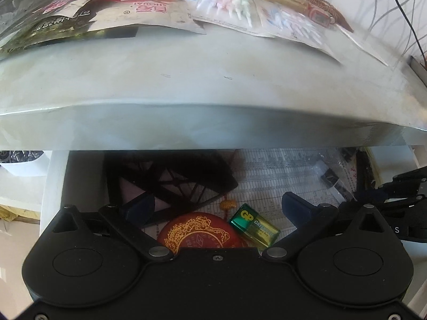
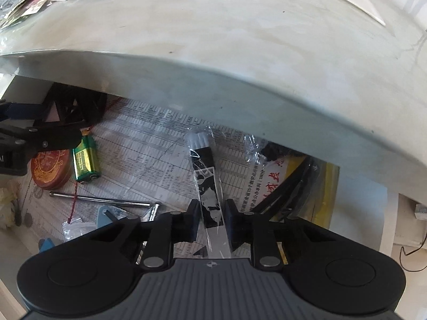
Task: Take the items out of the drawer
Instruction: 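Grasp the clear packet with black-and-white strip and lift it with right gripper, then place the strip packet on the countertop and open the right gripper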
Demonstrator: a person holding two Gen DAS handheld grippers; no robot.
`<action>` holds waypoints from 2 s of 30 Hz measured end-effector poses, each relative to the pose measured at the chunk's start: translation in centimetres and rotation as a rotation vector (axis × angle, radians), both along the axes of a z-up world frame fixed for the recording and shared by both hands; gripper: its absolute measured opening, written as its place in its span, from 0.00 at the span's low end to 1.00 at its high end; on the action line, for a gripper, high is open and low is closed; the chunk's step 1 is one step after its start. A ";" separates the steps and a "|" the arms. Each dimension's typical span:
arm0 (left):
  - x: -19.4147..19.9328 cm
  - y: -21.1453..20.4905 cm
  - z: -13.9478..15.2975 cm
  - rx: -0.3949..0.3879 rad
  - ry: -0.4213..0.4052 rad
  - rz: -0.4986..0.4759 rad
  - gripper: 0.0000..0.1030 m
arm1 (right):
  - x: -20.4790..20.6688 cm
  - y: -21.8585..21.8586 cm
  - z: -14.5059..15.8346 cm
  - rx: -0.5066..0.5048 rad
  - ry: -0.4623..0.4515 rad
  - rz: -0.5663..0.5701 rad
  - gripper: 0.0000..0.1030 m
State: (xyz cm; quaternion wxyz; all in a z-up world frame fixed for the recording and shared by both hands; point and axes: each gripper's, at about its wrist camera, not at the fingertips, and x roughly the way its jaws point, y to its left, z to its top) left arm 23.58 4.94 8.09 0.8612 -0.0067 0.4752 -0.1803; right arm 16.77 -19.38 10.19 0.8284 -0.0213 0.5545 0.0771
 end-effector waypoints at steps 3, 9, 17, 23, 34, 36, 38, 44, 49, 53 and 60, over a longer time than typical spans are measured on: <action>0.0 -0.1 0.0 0.009 0.002 0.000 1.00 | -0.5 -0.4 1.5 0.016 -0.027 -0.009 0.19; 0.0 -0.3 -0.1 0.025 0.006 0.001 1.00 | -1.5 -1.2 5.5 0.048 -0.114 -0.028 0.18; -0.2 -0.4 0.0 0.036 0.001 0.001 1.00 | -2.8 -2.2 10.8 0.091 -0.229 -0.054 0.18; -0.4 -0.8 0.4 0.062 -0.020 0.016 1.00 | -3.8 -3.0 14.7 0.123 -0.316 -0.073 0.18; -0.6 -1.7 0.5 0.046 -0.005 0.039 1.00 | 6.3 -12.2 13.6 0.044 -0.383 -0.404 0.18; -0.5 -1.9 0.4 0.053 -0.002 0.033 1.00 | 8.3 -12.2 12.4 -0.004 -0.380 -0.384 0.18; -0.4 -1.8 0.4 0.052 0.002 0.040 1.00 | 9.5 -12.1 11.3 -0.036 -0.372 -0.374 0.18; -0.2 -1.7 0.3 0.077 -0.022 0.071 1.00 | 11.7 -12.8 9.4 -0.030 -0.344 -0.387 0.20; -0.2 -1.9 0.2 0.085 -0.034 0.073 1.00 | 10.2 -12.8 9.2 -0.014 -0.378 -0.370 0.43; -0.1 -1.9 0.2 0.082 -0.034 0.074 1.00 | 4.2 -12.3 10.8 0.109 -0.473 -0.329 0.43; 0.1 -2.2 -0.1 0.058 -0.004 0.043 1.00 | -5.9 -5.2 8.0 0.250 -0.323 -0.009 0.41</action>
